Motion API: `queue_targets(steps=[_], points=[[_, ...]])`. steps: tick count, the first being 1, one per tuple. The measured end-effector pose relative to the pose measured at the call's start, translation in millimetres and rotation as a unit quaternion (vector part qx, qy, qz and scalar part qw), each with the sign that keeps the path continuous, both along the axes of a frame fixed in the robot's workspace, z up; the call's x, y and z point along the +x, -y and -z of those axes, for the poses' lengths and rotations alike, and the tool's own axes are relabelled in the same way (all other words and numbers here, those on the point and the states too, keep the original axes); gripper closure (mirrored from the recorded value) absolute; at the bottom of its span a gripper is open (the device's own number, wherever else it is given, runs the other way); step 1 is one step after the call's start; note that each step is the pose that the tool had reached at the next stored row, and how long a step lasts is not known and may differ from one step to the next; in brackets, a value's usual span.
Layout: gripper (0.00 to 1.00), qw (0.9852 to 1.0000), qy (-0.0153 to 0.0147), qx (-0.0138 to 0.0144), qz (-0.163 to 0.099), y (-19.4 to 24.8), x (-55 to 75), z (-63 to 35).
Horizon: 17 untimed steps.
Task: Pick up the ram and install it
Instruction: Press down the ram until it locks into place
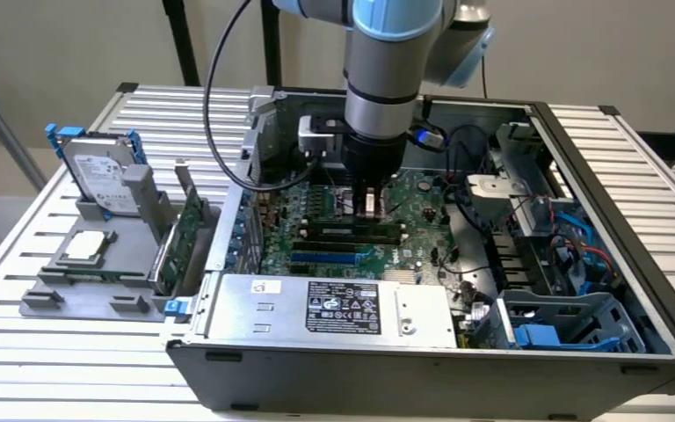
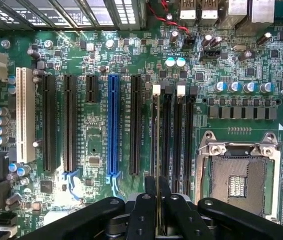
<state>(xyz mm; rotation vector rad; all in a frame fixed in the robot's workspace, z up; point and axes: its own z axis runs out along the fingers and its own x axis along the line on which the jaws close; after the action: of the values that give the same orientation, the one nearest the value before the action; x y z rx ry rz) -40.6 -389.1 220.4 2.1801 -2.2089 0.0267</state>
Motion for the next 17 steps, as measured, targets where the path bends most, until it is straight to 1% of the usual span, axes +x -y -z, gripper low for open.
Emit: queue_targets(steps=[1, 4, 6, 11, 14, 15, 17], points=[[0.00, 1.0000, 0.0000, 0.0000, 0.000, 0.0, 0.0, 0.1], [0.00, 1.0000, 0.0000, -0.0001, 0.000, 0.0, 0.0, 0.1], [0.00, 1.0000, 0.0001, 0.0004, 0.000, 0.0, 0.0, -2.1], [0.00, 1.0000, -0.0001, 0.0022, 0.000, 0.4, -0.1, -16.3], [0.00, 1.0000, -0.0001, 0.0031, 0.000, 0.6, -0.6, -20.0], [1.00, 1.0000, 0.0000, 0.0034, 0.000, 0.6, -0.7, -20.1], [1.00, 1.0000, 0.0000, 0.0035, 0.000, 0.6, -0.8, -20.1]])
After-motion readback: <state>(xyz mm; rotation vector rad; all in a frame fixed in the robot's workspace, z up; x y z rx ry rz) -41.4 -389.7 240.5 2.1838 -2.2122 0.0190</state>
